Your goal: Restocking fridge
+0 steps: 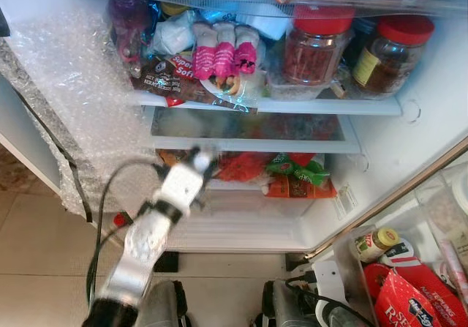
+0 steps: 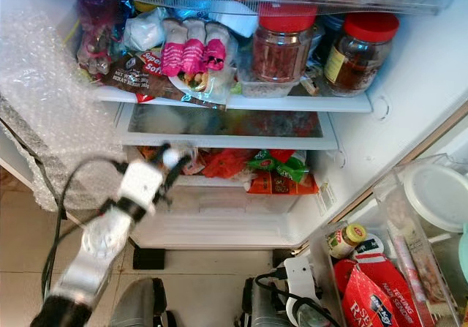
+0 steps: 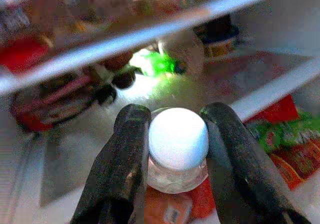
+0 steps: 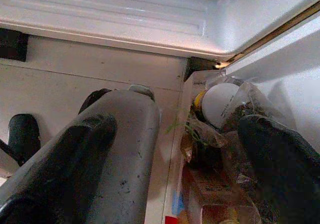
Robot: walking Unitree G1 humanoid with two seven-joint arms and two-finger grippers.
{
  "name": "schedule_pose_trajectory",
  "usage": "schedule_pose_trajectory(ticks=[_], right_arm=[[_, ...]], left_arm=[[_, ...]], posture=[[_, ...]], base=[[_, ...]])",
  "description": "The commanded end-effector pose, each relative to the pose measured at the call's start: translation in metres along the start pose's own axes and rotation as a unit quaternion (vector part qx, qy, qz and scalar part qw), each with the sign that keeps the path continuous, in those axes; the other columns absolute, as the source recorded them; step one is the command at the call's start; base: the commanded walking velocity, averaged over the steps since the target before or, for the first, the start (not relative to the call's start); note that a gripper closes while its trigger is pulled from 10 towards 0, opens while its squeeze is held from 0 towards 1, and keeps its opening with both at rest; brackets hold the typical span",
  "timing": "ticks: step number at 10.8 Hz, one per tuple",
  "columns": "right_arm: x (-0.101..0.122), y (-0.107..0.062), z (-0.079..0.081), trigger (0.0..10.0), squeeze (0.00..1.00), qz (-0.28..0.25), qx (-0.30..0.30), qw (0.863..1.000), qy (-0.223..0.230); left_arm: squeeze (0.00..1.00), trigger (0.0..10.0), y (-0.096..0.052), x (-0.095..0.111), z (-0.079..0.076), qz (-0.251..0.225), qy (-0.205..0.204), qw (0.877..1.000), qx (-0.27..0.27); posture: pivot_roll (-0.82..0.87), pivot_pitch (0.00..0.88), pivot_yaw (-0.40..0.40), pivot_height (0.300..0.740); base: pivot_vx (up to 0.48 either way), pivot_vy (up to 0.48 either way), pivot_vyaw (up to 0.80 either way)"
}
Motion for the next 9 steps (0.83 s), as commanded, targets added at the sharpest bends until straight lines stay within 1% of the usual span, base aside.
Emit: schedule_pose_trajectory(ticks=[1, 2, 5, 6, 7, 8, 9], right_arm=[[-0.042, -0.009, -0.002, 10.0, 0.00, 0.074, -0.003, 0.997, -0.007], [-0.042, -0.009, -0.002, 10.0, 0.00, 0.073, -0.002, 0.997, -0.007], [-0.042, -0.009, -0.002, 10.0, 0.00, 0.072, -0.002, 0.997, -0.008], [-0.042, -0.009, -0.001, 10.0, 0.00, 0.071, -0.001, 0.997, -0.008], [-0.042, -0.009, -0.001, 10.0, 0.00, 0.070, -0.001, 0.998, -0.007], [-0.042, -0.009, -0.001, 10.0, 0.00, 0.070, -0.001, 0.998, -0.008], [-0.042, -0.009, -0.001, 10.0, 0.00, 0.070, -0.001, 0.998, -0.008]], left_arm=[[0.00, 10.0, 0.003, 0.006, 0.000, -0.017, 0.009, 1.000, 0.001], [0.00, 10.0, 0.009, -0.001, 0.001, -0.009, 0.012, 1.000, 0.005], [0.00, 10.0, 0.023, -0.013, 0.010, 0.002, 0.005, 0.999, 0.031], [0.00, 10.0, 0.027, -0.018, 0.014, 0.009, -0.007, 0.999, 0.049], [0.00, 10.0, 0.030, -0.020, 0.016, 0.010, -0.012, 0.998, 0.055], [0.00, 10.0, 0.033, -0.024, 0.016, 0.012, -0.015, 0.998, 0.057], [0.00, 10.0, 0.034, -0.030, 0.014, 0.025, -0.025, 0.998, 0.054]], posture=[[-0.13, 0.211, -0.062, 0.629], [-0.14, 0.212, -0.064, 0.629], [-0.15, 0.214, -0.069, 0.629], [-0.16, 0.214, -0.069, 0.629], [-0.16, 0.214, -0.069, 0.629], [-0.16, 0.216, -0.069, 0.629], [-0.16, 0.216, -0.070, 0.629]], base=[[0.000, 0.000, 0.00], [0.000, 0.000, 0.00], [0.000, 0.000, 0.00], [0.000, 0.000, 0.00], [0.000, 0.000, 0.00], [0.000, 0.000, 0.00], [0.000, 0.000, 0.00]])
Point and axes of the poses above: a point about 5 cm out from each wrist's last joint towards the gripper, its own y axis pointing out of the wrist towards the gripper, its own x axis along the axis of the wrist's last joint, z = x × y, the point moved 2 cm from there along y, pointing out of the wrist towards the gripper, and after that the axes turned 10 degrees about y, right-handed, at the moved point
